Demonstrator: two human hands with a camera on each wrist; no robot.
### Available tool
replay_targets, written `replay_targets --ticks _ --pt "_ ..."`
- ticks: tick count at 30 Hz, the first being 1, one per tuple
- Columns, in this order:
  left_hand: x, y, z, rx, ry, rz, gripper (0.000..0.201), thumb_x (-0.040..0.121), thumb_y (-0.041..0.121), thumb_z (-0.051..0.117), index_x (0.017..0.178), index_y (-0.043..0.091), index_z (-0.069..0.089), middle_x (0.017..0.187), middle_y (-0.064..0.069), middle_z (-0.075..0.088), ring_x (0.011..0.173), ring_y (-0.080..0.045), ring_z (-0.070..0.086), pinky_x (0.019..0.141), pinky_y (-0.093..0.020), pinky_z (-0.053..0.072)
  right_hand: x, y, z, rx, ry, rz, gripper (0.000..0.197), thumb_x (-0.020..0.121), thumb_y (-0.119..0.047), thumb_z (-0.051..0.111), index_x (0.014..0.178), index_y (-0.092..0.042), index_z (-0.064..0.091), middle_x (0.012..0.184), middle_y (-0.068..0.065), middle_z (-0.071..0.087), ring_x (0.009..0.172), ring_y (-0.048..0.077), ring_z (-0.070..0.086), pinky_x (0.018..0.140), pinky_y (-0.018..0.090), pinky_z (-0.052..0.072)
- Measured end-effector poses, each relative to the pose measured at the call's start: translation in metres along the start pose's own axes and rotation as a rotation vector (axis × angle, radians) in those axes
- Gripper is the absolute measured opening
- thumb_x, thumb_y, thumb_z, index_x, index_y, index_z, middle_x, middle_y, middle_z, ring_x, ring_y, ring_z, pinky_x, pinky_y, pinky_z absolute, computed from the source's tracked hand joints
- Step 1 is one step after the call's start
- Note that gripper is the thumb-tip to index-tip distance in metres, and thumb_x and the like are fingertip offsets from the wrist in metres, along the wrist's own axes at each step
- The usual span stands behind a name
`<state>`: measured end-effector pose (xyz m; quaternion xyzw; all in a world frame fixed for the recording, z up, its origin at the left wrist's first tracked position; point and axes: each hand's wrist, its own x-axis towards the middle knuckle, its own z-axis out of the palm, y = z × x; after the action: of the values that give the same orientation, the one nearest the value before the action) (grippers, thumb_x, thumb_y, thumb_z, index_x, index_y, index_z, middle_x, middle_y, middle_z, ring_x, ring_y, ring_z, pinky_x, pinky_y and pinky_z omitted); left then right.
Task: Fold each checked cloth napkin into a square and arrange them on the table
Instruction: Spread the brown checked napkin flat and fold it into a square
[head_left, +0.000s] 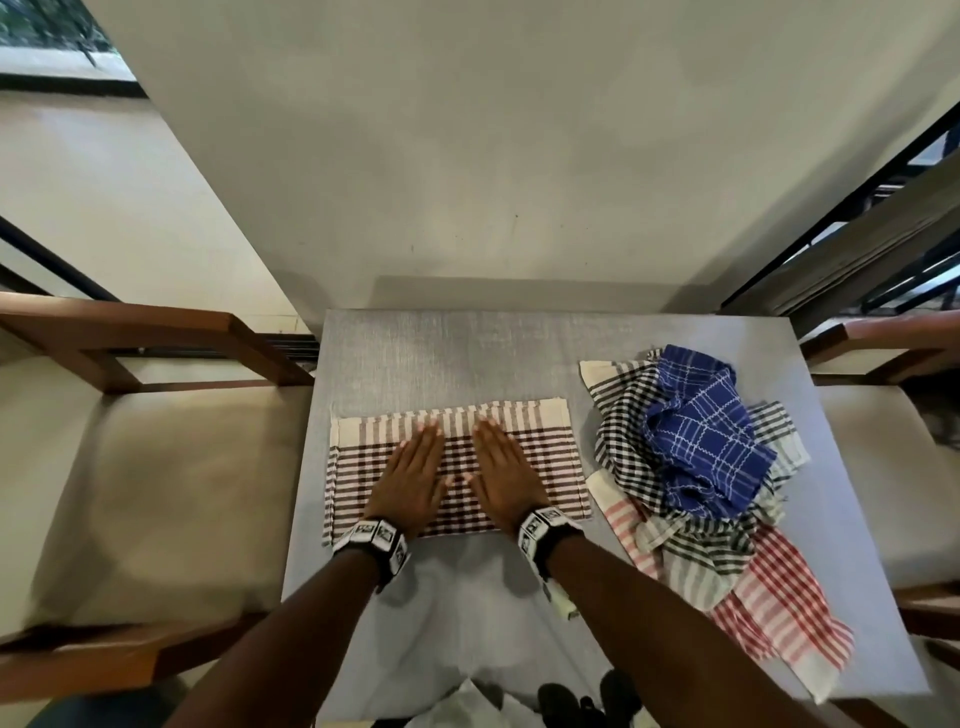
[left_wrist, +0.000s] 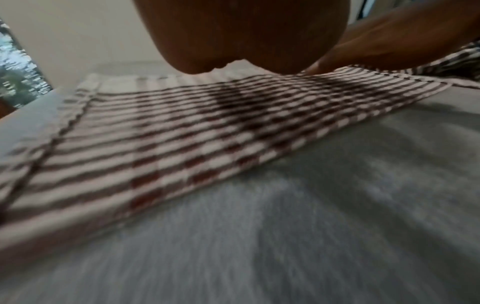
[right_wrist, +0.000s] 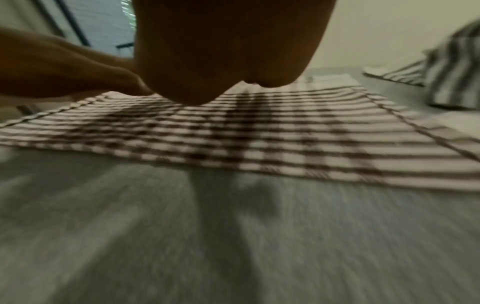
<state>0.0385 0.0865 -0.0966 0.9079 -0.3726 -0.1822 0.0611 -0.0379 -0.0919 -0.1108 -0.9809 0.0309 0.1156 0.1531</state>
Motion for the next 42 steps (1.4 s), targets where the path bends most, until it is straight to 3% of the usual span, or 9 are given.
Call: replay_targets --ticks 3,6,10,12,15,20,26,33,42 --pt "0.027 0.010 0.000 -0.010 -0.061 0.031 0.063 0.100 0.033 0.024 0.153 0.013 -0.003 0.159 -0.002 -0.010 0.148 -0.018 -0.008 0.121 -0.044 0.013 0.024 -0.018 0.003 -0.005 -0.060 -0.039 0.066 0.101 -0.035 0.027 0.157 -0.006 0.007 0.164 0.011 0.004 0.152 0.024 0.000 0.122 0.048 0.015" --pt "0.034 -0.003 0.004 -0.022 -0.107 -0.038 0.067 0.094 0.045 0.011 0.153 0.018 -0.005 0.160 0.000 -0.012 0.149 -0.018 -0.009 0.121 -0.046 0.010 0.032 -0.014 0.003 0.004 -0.056 0.047 0.067 0.102 -0.039 0.030 0.157 -0.010 0.003 0.165 0.007 -0.002 0.152 0.022 -0.003 0.123 0.047 0.007" --pt "0.008 -0.046 0.010 -0.116 0.020 -0.292 0.070 0.096 0.058 0.019 0.151 0.032 -0.016 0.157 0.007 -0.025 0.146 -0.018 -0.020 0.119 -0.044 -0.005 0.023 0.031 0.004 0.036 0.058 0.238 0.073 0.100 -0.046 0.025 0.157 -0.013 -0.006 0.164 0.006 -0.012 0.152 0.021 -0.011 0.123 0.043 -0.001" --pt "-0.009 -0.070 0.014 -0.123 0.065 -0.383 0.072 0.093 0.064 0.014 0.151 0.031 -0.014 0.158 0.008 -0.023 0.147 -0.016 -0.016 0.119 -0.043 -0.004 0.009 0.059 0.003 0.053 0.105 0.319 0.072 0.100 -0.051 0.019 0.157 -0.014 -0.007 0.164 0.005 -0.012 0.151 0.019 -0.011 0.123 0.042 -0.002" --pt "-0.021 -0.087 0.019 -0.049 0.080 -0.361 0.080 0.091 0.068 0.011 0.153 0.023 -0.008 0.161 0.003 -0.013 0.149 -0.015 -0.009 0.121 -0.043 0.002 -0.005 0.083 0.004 -0.026 0.092 0.288 0.072 0.100 -0.052 0.016 0.157 -0.014 -0.005 0.165 0.004 -0.008 0.152 0.017 -0.008 0.123 0.043 -0.003" --pt "-0.020 -0.071 0.016 -0.017 0.145 -0.390 0.082 0.092 0.063 0.019 0.154 0.012 0.005 0.162 -0.008 0.003 0.150 -0.022 0.002 0.121 -0.045 0.005 -0.002 0.066 0.002 0.009 0.132 0.317 0.075 0.099 -0.051 0.021 0.157 -0.009 0.001 0.165 0.010 -0.004 0.152 0.023 -0.006 0.122 0.042 -0.006" --pt "-0.005 -0.008 0.029 -0.038 0.122 -0.153 0.069 0.096 0.047 0.022 0.153 0.008 0.016 0.161 -0.009 0.007 0.150 -0.022 0.004 0.120 -0.045 0.014 -0.005 -0.010 0.025 0.003 0.088 0.024 0.074 0.099 -0.046 0.034 0.157 -0.010 0.007 0.165 0.008 -0.001 0.152 0.021 -0.007 0.123 0.047 0.008" --pt "-0.041 -0.032 0.041 -0.029 0.142 -0.273 0.068 0.092 0.056 0.032 0.153 0.029 0.017 0.162 -0.001 0.010 0.150 -0.024 0.003 0.120 -0.049 0.010 -0.038 0.016 0.029 0.048 0.165 0.321 0.074 0.098 -0.051 0.035 0.157 -0.012 0.014 0.165 0.006 0.007 0.153 0.020 0.000 0.122 0.047 0.007" --pt "-0.046 -0.036 0.041 -0.089 0.135 -0.422 0.076 0.090 0.066 0.020 0.153 0.025 0.019 0.162 -0.004 0.007 0.149 -0.028 0.001 0.118 -0.055 0.009 -0.055 0.030 0.015 0.101 0.207 0.409 0.072 0.098 -0.050 0.034 0.156 -0.010 0.018 0.163 0.009 0.014 0.151 0.024 0.013 0.123 0.043 0.010"
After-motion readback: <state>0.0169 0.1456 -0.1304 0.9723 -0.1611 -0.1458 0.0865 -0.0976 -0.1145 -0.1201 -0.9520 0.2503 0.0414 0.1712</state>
